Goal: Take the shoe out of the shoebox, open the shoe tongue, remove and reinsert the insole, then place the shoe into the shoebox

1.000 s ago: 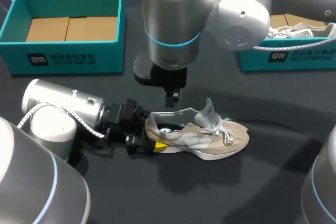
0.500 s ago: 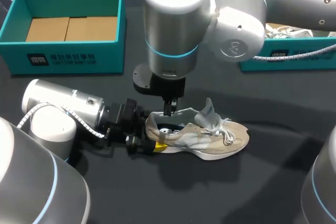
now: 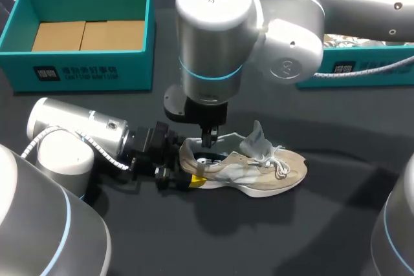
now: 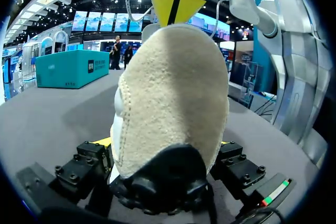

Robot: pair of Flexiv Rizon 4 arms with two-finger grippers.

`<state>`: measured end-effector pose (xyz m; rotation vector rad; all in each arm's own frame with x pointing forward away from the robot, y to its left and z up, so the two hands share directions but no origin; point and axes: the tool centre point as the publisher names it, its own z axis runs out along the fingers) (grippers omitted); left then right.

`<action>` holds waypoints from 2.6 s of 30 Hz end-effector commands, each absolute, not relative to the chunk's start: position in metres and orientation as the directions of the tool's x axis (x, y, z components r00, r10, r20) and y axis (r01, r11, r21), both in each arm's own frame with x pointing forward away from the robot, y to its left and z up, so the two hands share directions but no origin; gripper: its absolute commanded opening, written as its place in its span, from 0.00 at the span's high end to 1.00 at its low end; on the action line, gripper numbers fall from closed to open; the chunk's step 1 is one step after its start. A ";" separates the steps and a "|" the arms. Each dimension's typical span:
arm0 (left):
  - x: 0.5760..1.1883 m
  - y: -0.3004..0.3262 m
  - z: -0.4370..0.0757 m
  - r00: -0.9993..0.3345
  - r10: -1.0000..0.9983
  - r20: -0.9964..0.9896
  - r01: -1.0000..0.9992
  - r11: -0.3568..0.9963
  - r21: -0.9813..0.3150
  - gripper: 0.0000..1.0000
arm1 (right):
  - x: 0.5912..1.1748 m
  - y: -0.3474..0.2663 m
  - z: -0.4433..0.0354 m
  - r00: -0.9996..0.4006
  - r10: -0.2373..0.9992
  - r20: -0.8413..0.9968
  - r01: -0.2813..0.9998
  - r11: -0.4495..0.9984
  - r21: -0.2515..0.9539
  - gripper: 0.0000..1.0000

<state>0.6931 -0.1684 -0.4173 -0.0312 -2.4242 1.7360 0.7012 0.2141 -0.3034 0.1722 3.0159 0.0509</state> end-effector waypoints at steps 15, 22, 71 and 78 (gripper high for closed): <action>0.693 -0.169 -0.419 -0.987 0.110 0.117 -0.075 0.326 -0.942 1.00 | 0.703 0.214 -0.342 -0.981 0.130 -0.142 0.124 0.991 0.048 1.00; 0.693 -0.169 -0.419 -0.987 0.110 0.117 -0.075 0.326 -0.942 1.00 | 0.710 0.213 -0.351 -0.983 0.109 -0.150 0.106 0.994 0.033 1.00; 0.693 -0.169 -0.419 -0.987 0.110 0.117 -0.075 0.326 -0.942 1.00 | 0.706 0.147 -0.383 -0.963 0.246 -0.107 0.247 0.969 0.002 1.00; 0.693 -0.169 -0.419 -0.987 0.110 0.117 -0.075 0.326 -0.942 1.00 | 0.706 0.145 -0.392 -0.968 0.247 -0.052 0.247 0.969 0.011 0.78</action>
